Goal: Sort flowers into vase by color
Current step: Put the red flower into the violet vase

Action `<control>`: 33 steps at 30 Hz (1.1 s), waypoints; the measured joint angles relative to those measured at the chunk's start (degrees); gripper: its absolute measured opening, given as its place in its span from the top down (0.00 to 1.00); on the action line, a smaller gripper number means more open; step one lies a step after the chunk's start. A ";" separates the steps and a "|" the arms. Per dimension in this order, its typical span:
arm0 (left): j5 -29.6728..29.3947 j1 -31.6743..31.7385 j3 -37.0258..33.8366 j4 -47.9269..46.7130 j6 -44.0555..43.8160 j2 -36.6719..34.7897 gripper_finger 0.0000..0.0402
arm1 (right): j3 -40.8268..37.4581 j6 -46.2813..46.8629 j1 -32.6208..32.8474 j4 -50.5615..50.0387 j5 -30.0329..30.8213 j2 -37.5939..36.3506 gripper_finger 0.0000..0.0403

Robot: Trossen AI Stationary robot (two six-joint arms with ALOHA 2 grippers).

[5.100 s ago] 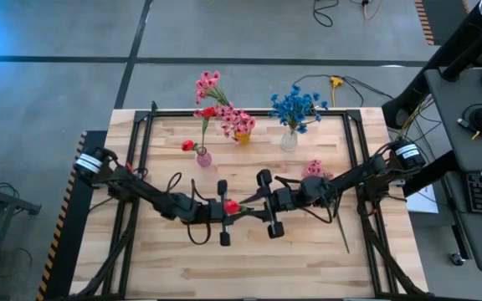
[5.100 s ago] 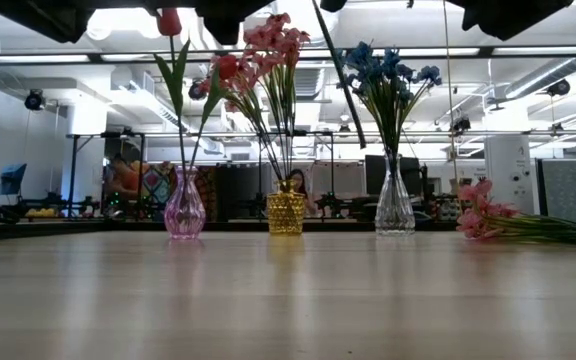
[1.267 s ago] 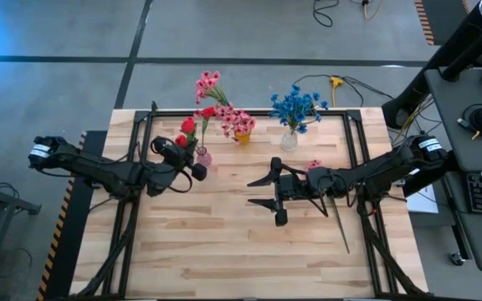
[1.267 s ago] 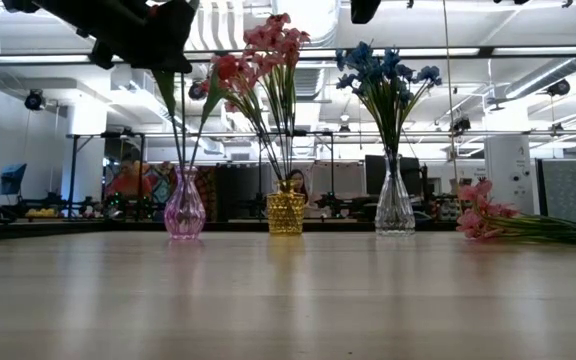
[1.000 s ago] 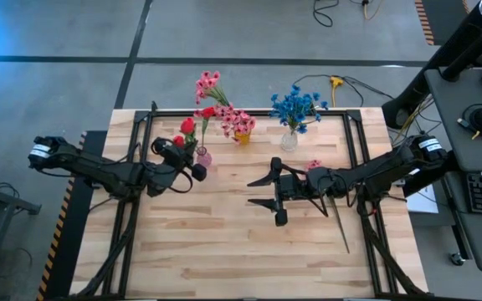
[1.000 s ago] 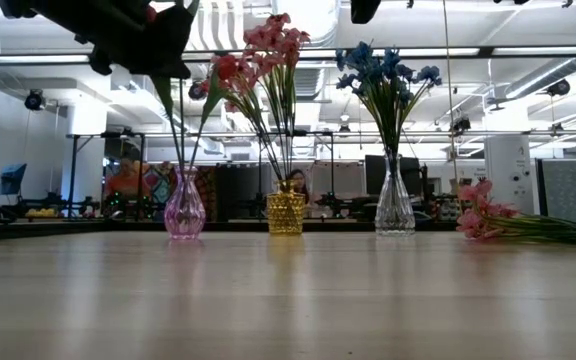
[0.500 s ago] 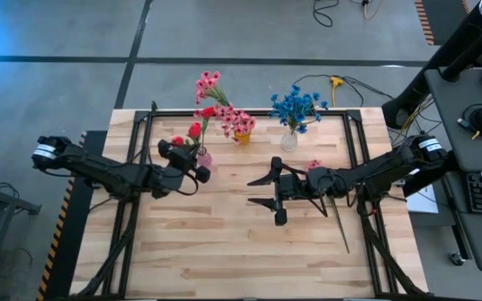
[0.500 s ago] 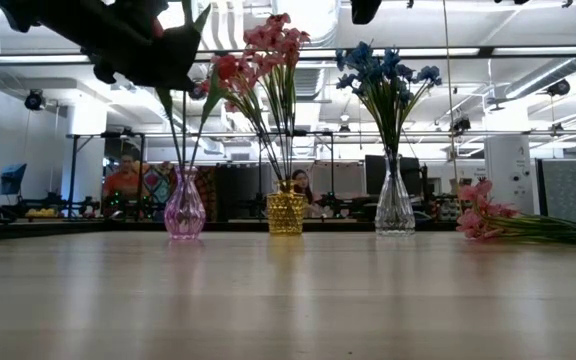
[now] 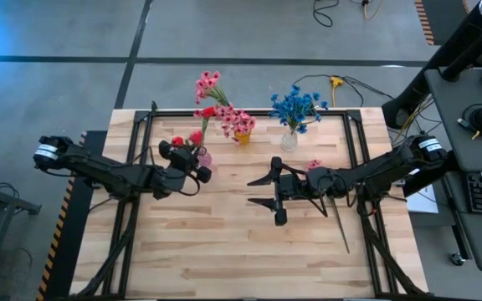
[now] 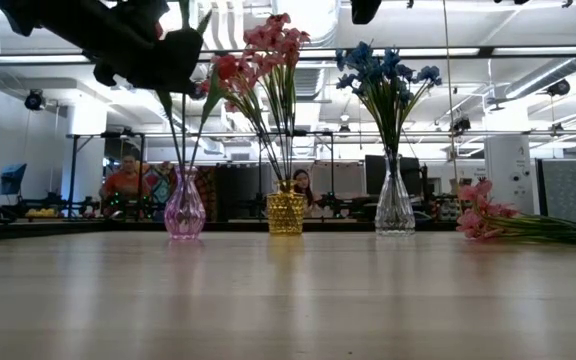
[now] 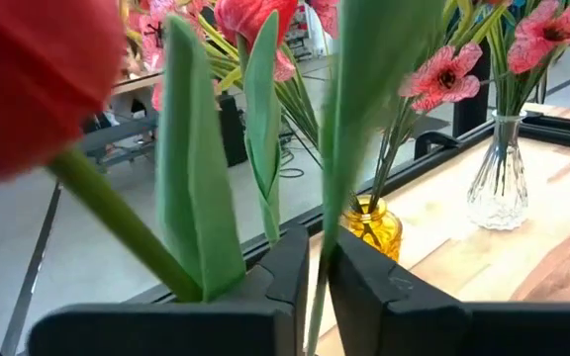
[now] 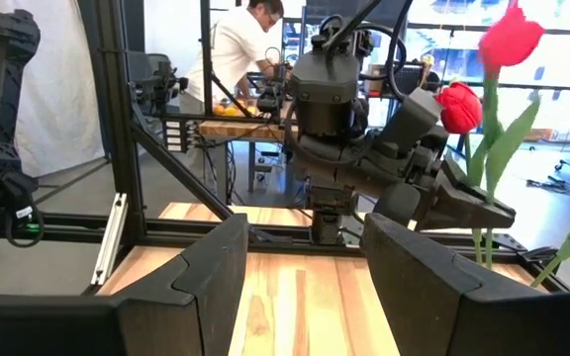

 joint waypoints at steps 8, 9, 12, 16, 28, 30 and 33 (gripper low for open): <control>0.07 -0.05 0.00 -0.02 -1.26 0.54 0.80 | 0.00 0.07 0.04 -0.02 -0.02 0.00 0.51; 0.42 -0.09 0.00 -0.02 -1.26 0.42 0.78 | 0.00 0.07 0.04 -0.02 -0.02 0.00 0.51; 2.33 -0.22 0.00 -0.02 -1.16 -0.20 0.72 | 0.00 0.07 0.04 -0.03 -0.02 0.00 0.51; 3.29 -1.00 0.00 -0.97 -1.00 -0.83 0.65 | 0.00 0.85 0.04 -0.64 -0.02 0.00 0.51; 3.33 -4.75 0.56 -9.67 -1.00 -5.33 0.56 | 0.02 6.14 0.04 -3.55 0.02 -0.90 0.51; 3.36 -4.87 0.92 -10.89 -1.32 -5.82 0.56 | 0.02 6.21 0.04 -3.53 0.02 -0.92 0.51; 3.39 -4.98 1.78 -13.64 -3.25 -6.22 0.56 | 0.02 6.61 0.04 -3.51 0.02 -0.92 0.51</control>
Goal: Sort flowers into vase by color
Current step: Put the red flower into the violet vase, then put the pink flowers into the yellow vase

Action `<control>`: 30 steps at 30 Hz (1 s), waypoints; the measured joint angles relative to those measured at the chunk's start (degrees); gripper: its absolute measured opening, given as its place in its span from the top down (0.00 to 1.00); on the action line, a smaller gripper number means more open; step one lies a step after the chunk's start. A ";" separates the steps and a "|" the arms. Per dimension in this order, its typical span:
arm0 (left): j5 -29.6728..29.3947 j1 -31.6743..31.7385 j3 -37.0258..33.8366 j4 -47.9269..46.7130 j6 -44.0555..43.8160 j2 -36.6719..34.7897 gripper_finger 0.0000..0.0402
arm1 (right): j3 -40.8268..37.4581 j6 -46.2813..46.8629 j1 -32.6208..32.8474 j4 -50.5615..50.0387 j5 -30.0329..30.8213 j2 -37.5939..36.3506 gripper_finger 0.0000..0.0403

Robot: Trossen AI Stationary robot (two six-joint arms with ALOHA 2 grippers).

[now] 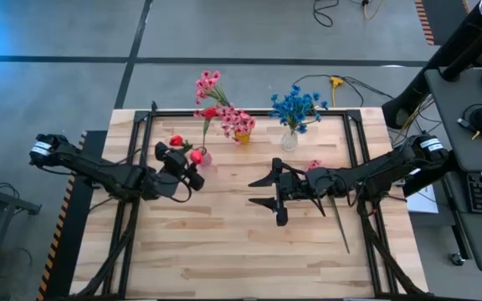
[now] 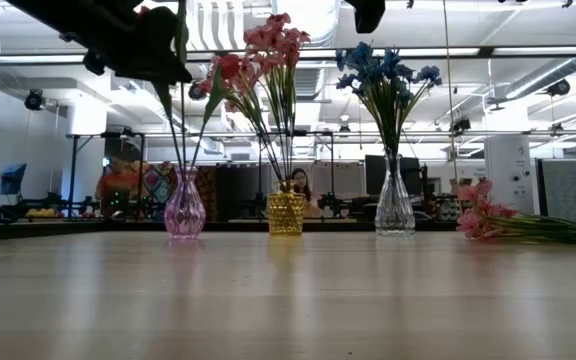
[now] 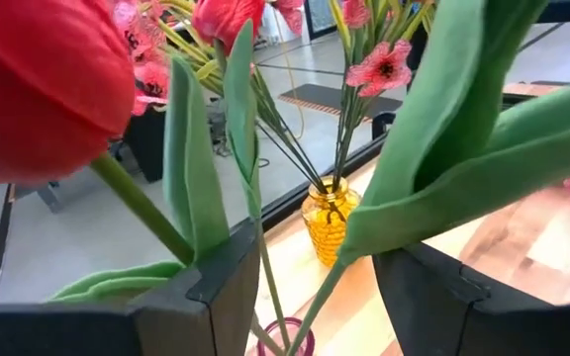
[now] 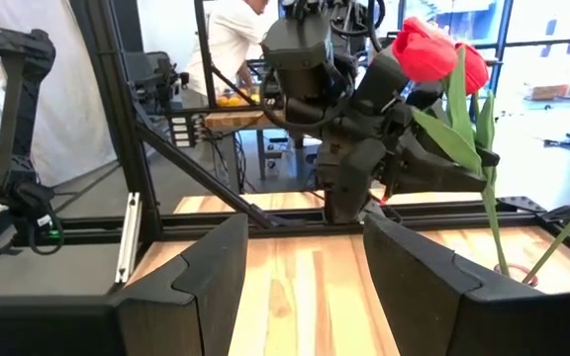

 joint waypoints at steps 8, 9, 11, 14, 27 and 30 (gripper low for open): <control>9.14 -0.17 4.44 -15.50 -8.93 0.00 0.56 | 0.00 0.83 0.00 -0.18 0.02 -0.02 0.51; 10.21 -0.17 5.25 -18.40 -10.62 0.00 0.56 | 0.00 1.00 0.00 -0.19 0.02 -0.02 0.51; 11.85 -0.17 6.80 -24.44 -14.56 0.00 0.56 | 0.00 1.12 0.00 -0.24 0.02 -0.02 0.51; 13.27 -0.17 8.99 -33.26 -20.05 0.00 0.56 | 0.00 1.11 0.00 -0.34 0.02 -0.02 0.51; 20.67 -6.68 15.48 -43.06 -22.72 0.00 0.56 | 0.00 11.08 -0.04 -13.03 4.55 -3.11 0.51; 20.60 -9.94 16.62 -43.78 -22.80 0.00 0.56 | 0.00 18.27 -0.04 -20.95 5.14 -5.13 0.51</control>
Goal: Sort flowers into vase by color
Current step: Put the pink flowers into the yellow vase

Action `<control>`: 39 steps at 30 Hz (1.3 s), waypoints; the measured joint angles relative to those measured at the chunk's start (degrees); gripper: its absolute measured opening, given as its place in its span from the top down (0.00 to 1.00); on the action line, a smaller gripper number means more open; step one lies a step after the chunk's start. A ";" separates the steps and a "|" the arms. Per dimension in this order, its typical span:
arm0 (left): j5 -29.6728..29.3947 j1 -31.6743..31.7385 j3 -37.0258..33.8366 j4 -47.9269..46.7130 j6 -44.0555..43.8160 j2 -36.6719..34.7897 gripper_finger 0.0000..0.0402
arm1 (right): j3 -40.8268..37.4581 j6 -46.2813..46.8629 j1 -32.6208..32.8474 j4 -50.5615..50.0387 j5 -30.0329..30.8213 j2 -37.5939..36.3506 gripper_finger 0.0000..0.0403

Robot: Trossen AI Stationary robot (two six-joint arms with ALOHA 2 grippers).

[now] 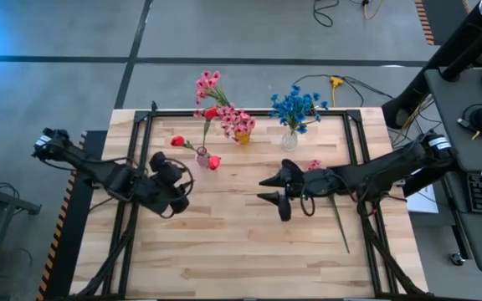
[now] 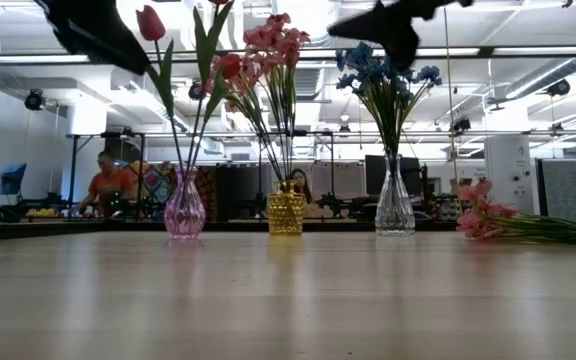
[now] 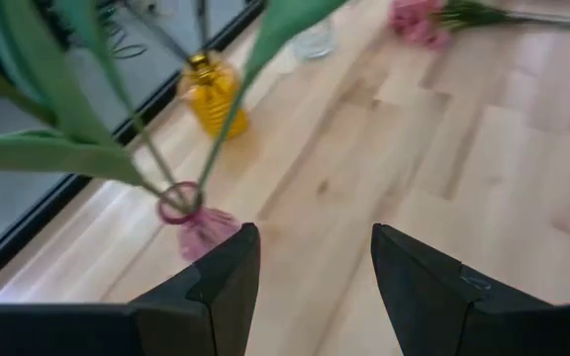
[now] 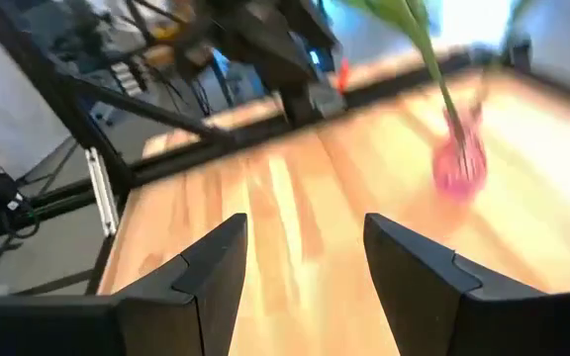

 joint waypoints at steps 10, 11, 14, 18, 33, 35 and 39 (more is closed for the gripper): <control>-13.30 -11.96 1.95 0.26 -0.73 0.02 0.56 | 0.02 29.18 -0.79 -35.06 3.38 -3.63 0.51; -14.68 -12.88 1.93 0.35 -1.02 0.02 0.56 | 0.02 31.64 -0.79 -38.09 3.38 -3.43 0.51; -17.43 -15.06 1.74 0.37 -1.87 0.20 0.56 | 0.02 38.03 -0.74 -45.86 2.19 -3.02 0.51; -18.15 -16.09 1.62 0.38 -2.18 0.20 0.56 | 0.02 44.88 -0.70 -54.11 -1.75 -2.76 0.51; -18.14 -16.07 1.49 0.35 -2.40 0.19 0.56 | -0.23 59.34 0.70 -78.54 -7.94 -2.74 0.51; -18.14 -16.07 1.47 0.35 -2.40 0.17 0.56 | -1.13 59.18 0.70 -78.26 -6.86 -2.74 0.51; -18.14 -16.07 1.47 0.38 -2.72 0.19 0.56 | -4.53 59.18 0.68 -76.23 -6.92 -1.87 0.51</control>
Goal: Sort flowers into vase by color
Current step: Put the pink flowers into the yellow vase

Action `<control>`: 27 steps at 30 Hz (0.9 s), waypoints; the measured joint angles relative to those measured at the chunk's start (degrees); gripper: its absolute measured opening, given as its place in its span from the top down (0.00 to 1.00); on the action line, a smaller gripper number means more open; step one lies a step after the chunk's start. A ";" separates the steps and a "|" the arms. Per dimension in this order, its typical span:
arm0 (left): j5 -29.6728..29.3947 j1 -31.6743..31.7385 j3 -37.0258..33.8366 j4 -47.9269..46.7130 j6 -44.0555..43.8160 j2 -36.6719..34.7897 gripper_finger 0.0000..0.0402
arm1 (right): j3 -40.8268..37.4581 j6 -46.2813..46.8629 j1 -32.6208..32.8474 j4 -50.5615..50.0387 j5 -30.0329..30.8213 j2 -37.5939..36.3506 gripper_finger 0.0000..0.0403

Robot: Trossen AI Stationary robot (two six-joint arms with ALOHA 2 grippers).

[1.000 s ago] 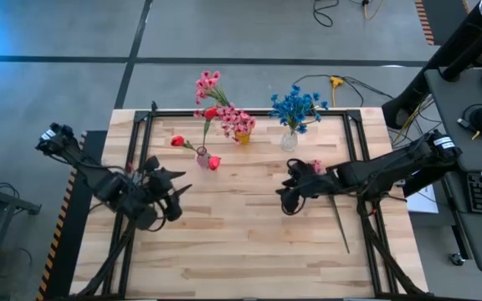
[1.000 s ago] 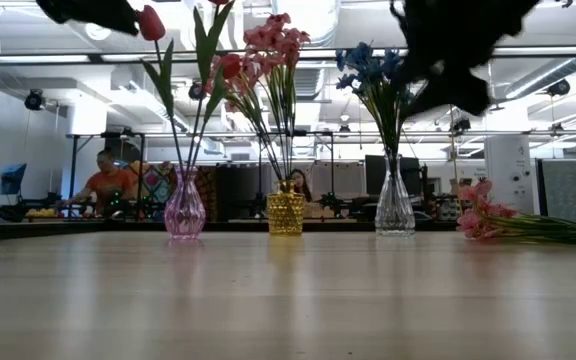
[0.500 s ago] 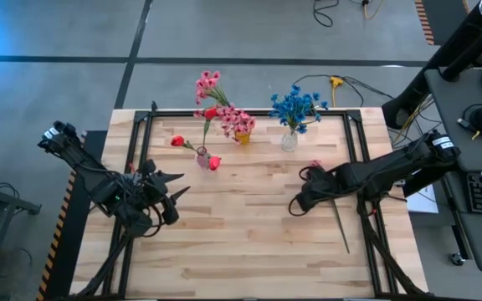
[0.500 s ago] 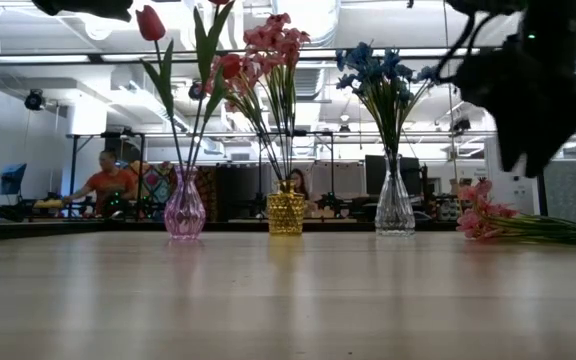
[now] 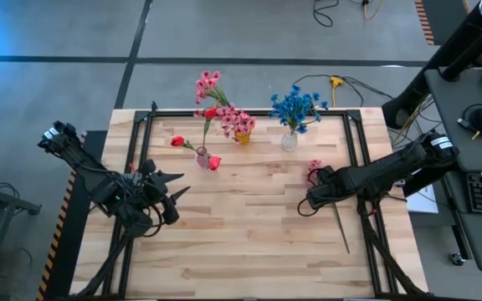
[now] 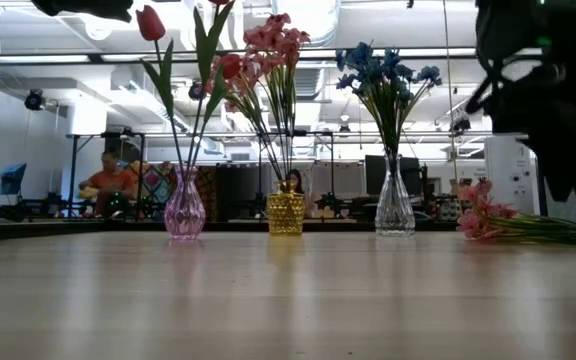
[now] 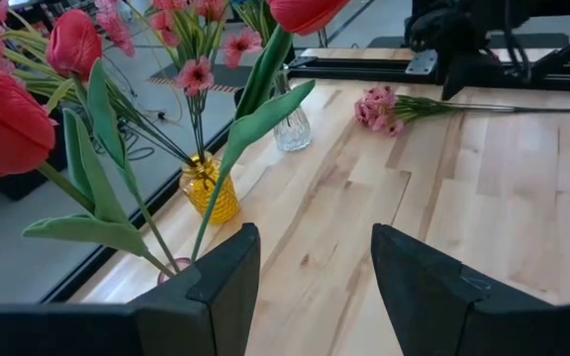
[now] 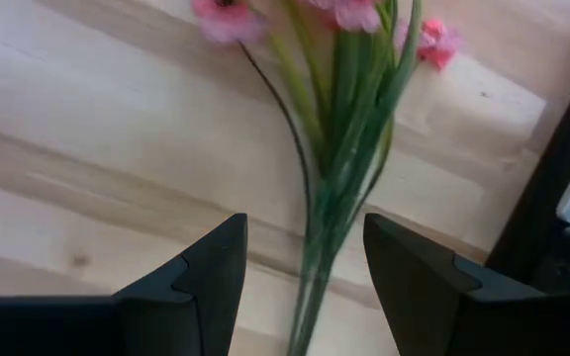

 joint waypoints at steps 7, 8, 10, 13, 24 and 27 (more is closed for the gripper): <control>-0.03 0.00 -0.02 0.17 -0.31 1.11 0.56 | -3.77 0.02 0.00 3.71 -1.48 3.61 0.51; -0.05 0.00 -0.02 0.32 -0.34 1.43 0.56 | -4.06 0.02 0.00 3.71 -1.44 4.34 0.51; -0.05 0.00 -0.02 0.57 -0.34 2.03 0.56 | -4.68 -0.01 0.00 4.50 -1.40 5.68 0.52; -0.11 0.00 -0.04 0.91 -0.34 2.80 0.56 | -5.78 -0.02 -0.15 5.76 -1.35 7.70 0.53; -0.16 0.00 -0.04 0.92 -0.36 3.20 0.56 | -7.71 -2.11 -1.88 10.26 -1.98 8.98 0.79; -0.16 0.00 -0.04 0.92 -0.36 3.20 0.56 | -7.73 -2.23 -1.88 10.58 -1.84 8.75 0.90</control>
